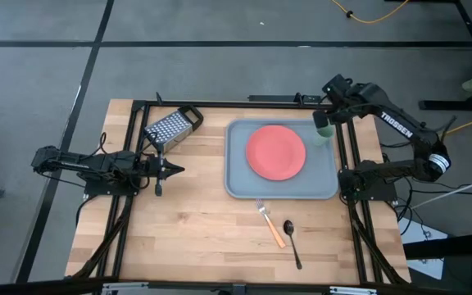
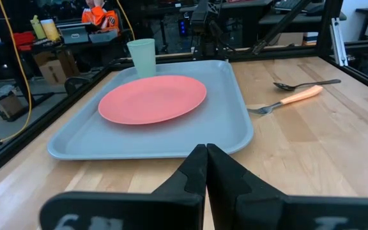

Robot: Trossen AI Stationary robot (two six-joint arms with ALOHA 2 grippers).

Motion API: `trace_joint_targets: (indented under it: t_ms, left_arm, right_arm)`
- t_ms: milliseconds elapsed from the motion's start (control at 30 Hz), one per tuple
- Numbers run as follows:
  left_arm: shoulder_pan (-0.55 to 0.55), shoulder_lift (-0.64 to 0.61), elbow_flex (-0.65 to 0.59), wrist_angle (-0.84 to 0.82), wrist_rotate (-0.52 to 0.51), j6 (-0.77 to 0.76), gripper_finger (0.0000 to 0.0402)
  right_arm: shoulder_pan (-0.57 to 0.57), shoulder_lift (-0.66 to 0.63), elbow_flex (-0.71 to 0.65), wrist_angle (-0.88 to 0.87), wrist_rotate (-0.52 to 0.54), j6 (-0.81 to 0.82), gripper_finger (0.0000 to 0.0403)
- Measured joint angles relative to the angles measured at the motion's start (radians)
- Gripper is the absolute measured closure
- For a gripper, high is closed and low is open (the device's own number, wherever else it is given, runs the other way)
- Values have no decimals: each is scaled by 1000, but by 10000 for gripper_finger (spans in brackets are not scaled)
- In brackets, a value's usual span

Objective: Pick and place plate/cup/fork/spoon on tray
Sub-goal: Put the orange fork on the gray serving tray to the right side of the pink plate

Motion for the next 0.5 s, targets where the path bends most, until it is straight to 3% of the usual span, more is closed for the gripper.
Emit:
trace_joint_targets:
  t_ms: [167, 267, 367, 500]
  left_arm:
    - [0, 0, 0, 0, 0, 0, 401]
    - [0, 0, 0, 0, 0, 0, 401]
    - [0, 0, 0, 0, 0, 0, 401]
    - [0, 0, 0, 0, 0, 0, 401]
  right_arm:
    - [56, 0, 117, -151, -88, 29, 358]
    - [137, -15, 144, -246, -206, 132, 358]
    - [288, -61, 115, -272, -300, 219, 358]
    - [562, -134, 14, -224, -259, 418, 358]
